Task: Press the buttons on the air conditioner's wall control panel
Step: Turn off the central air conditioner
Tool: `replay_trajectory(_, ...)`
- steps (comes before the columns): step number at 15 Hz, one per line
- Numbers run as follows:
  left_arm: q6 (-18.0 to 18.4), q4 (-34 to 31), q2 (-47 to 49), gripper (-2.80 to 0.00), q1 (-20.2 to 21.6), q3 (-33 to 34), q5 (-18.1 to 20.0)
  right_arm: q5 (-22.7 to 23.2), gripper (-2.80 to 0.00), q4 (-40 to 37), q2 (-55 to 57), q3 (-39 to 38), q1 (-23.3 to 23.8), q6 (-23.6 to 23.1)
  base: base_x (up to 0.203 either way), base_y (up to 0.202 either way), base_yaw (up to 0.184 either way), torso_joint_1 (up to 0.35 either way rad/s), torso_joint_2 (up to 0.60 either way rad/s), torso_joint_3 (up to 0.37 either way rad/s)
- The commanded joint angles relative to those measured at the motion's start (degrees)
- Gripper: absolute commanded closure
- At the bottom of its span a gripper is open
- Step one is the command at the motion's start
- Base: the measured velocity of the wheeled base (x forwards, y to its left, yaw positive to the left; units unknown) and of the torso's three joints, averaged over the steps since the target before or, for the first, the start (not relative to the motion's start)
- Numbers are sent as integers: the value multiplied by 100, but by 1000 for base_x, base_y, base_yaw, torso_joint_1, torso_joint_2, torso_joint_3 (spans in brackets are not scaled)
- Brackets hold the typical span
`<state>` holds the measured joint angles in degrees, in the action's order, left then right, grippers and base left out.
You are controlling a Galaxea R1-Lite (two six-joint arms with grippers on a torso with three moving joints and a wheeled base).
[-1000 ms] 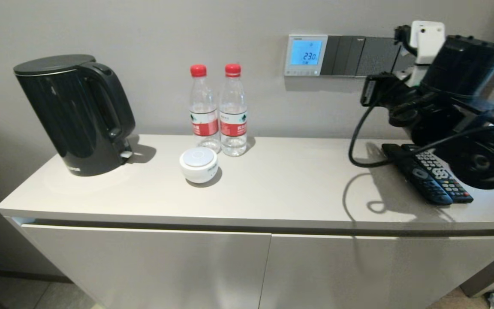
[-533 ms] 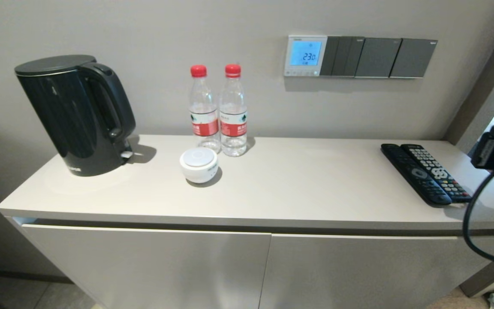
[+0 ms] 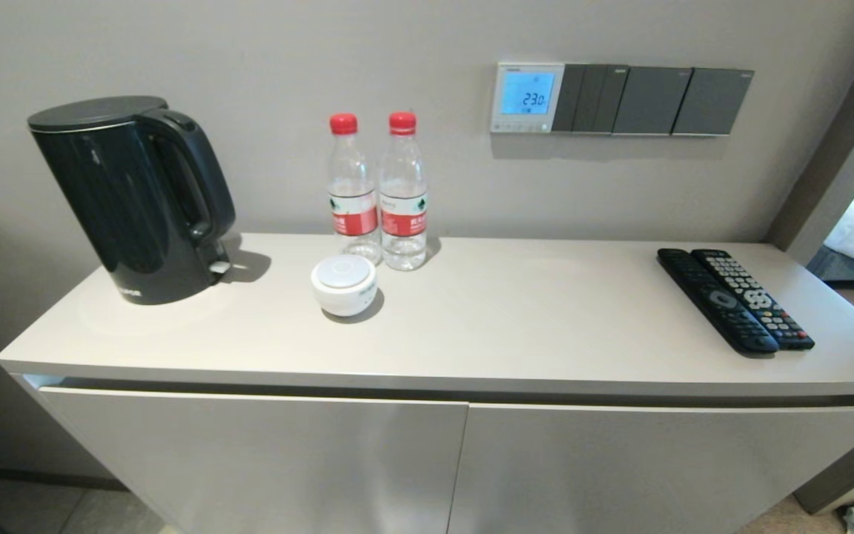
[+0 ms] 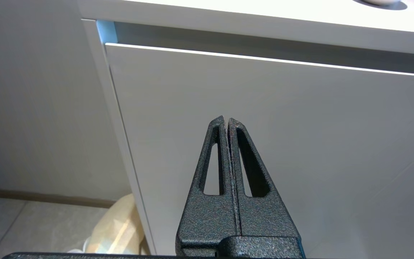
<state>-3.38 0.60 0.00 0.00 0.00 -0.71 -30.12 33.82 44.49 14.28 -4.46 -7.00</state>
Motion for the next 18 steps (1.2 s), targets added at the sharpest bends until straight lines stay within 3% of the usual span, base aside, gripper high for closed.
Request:
replay_trajectory(1, -5, 2, 0, 0, 0, 0, -8, -20, 0, -377, -871, -253, -2, 89, 0, 0, 0, 0, 0, 0)
replay_trajectory(5, -5, 2, 0, 0, 0, 0, 0, 32, 0, -1650, -1831, -731, -11, 826, 0, 0, 0, 0, 0, 0)
replay_trajectory(8, -5, 2, 0, 0, 0, 0, 0, 398, 0, -1719, -2050, -1250, -11, 929, 0, 0, 0, 0, 0, 0)
replay_trajectory(15, -5, 2, 0, 0, 0, 0, 0, 527, 0, -2476, -2612, -1398, 252, 915, 0, 0, 0, 0, 0, 0)
replay_trajectory(16, -5, 2, 0, 0, 0, 0, 0, 652, 0, -2559, -2618, -1379, 448, 918, 0, 0, 0, 0, 0, 0)
replay_trajectory(18, -5, 2, 0, 0, 0, 0, -8, 1343, 0, -2682, -2774, -1342, 917, 907, 0, 0, 0, 0, 0, 0)
